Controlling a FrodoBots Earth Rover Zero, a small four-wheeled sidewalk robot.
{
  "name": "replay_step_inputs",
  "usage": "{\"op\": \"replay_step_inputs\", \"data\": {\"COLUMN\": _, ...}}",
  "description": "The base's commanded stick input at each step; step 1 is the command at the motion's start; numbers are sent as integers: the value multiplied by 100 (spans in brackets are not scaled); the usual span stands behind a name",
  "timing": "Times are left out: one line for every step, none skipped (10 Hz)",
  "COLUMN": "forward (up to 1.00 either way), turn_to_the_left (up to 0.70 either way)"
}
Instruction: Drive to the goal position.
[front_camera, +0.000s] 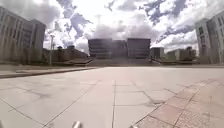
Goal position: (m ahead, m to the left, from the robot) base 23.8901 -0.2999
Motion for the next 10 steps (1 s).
{"op": "replay_step_inputs", "data": {"forward": 0, "turn_to_the_left": 0}}
{"op": "replay_step_inputs", "data": {"forward": 0, "turn_to_the_left": 0}}
{"op": "replay_step_inputs", "data": {"forward": 0, "turn_to_the_left": 0}}
{"op": "replay_step_inputs", "data": {"forward": -15, "turn_to_the_left": 0}}
{"op": "replay_step_inputs", "data": {"forward": -37, "turn_to_the_left": 0}}
{"op": "replay_step_inputs", "data": {"forward": -26, "turn_to_the_left": 0}}
{"op": "replay_step_inputs", "data": {"forward": -8, "turn_to_the_left": 0}}
{"op": "replay_step_inputs", "data": {"forward": 4, "turn_to_the_left": 0}}
{"op": "replay_step_inputs", "data": {"forward": 4, "turn_to_the_left": 0}}
{"op": "replay_step_inputs", "data": {"forward": 70, "turn_to_the_left": 0}}
